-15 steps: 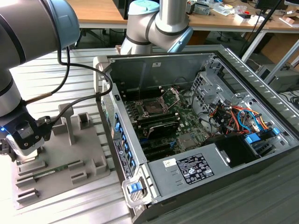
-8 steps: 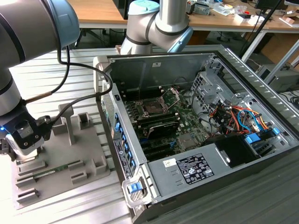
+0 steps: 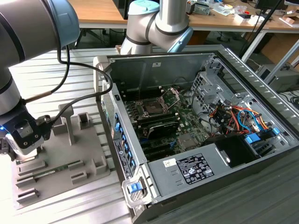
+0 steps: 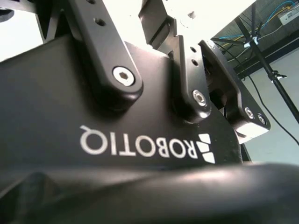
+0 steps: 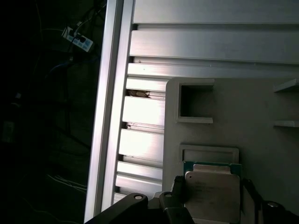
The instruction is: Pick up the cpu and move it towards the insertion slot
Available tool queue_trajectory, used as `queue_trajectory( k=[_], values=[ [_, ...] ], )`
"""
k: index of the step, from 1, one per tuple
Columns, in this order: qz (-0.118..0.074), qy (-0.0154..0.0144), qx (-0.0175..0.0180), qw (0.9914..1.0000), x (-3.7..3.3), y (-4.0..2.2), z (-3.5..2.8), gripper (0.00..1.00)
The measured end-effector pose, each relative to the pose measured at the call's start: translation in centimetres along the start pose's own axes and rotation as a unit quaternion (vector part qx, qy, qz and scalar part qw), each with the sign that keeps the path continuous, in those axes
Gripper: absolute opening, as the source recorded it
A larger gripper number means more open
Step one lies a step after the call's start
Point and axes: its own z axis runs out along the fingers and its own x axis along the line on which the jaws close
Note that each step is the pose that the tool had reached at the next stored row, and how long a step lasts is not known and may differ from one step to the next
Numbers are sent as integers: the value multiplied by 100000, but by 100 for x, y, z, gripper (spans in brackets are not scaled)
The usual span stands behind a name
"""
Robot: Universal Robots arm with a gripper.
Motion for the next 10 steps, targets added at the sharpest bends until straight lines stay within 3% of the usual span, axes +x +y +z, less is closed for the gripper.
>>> queue_trajectory(
  k=[10],
  values=[
    [-1, -4, -1, 100000, 0, 0, -24, 55]
  ],
)
